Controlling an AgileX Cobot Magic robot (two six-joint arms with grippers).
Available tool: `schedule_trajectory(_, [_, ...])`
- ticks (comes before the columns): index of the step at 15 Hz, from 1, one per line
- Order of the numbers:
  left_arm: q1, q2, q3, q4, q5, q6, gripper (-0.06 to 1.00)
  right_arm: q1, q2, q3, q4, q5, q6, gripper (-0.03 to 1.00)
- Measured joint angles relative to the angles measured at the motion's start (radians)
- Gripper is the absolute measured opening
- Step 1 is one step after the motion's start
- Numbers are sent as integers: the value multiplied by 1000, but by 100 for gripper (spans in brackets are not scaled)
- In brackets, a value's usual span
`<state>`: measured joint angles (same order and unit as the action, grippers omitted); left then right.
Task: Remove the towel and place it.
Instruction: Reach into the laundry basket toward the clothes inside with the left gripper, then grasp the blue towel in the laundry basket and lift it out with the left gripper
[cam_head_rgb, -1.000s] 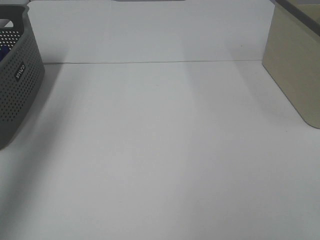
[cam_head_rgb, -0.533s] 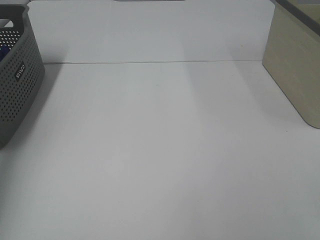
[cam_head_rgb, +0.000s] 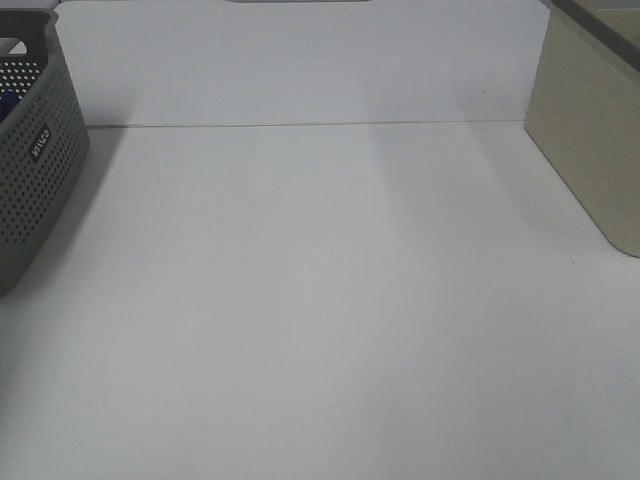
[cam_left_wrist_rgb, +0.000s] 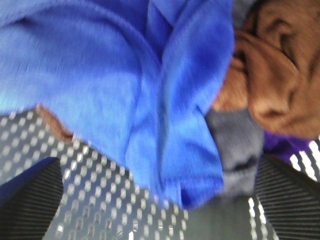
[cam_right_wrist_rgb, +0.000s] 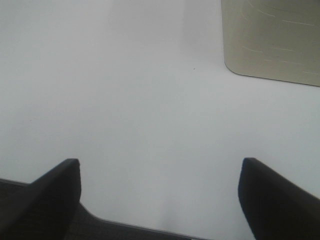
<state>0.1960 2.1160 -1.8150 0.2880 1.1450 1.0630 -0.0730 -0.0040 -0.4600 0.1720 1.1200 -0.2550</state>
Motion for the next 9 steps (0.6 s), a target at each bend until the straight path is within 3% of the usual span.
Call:
schedule_trajectory(4, [0, 61, -3, -8, -8, 33, 99, 0, 0, 0, 0, 0, 0, 83])
schedule_trajectory(6, [0, 70, -3, -9, -26, 38, 94, 0, 0, 0, 0, 0, 0, 83])
schedule_trajectory(7, [0, 70, -3, -10, -24, 51, 85, 0, 0, 0, 0, 0, 0, 83])
schedule_trajectory(9, [0, 70, -4, -12, -10, 62, 51, 0, 0, 0, 0, 0, 0, 83])
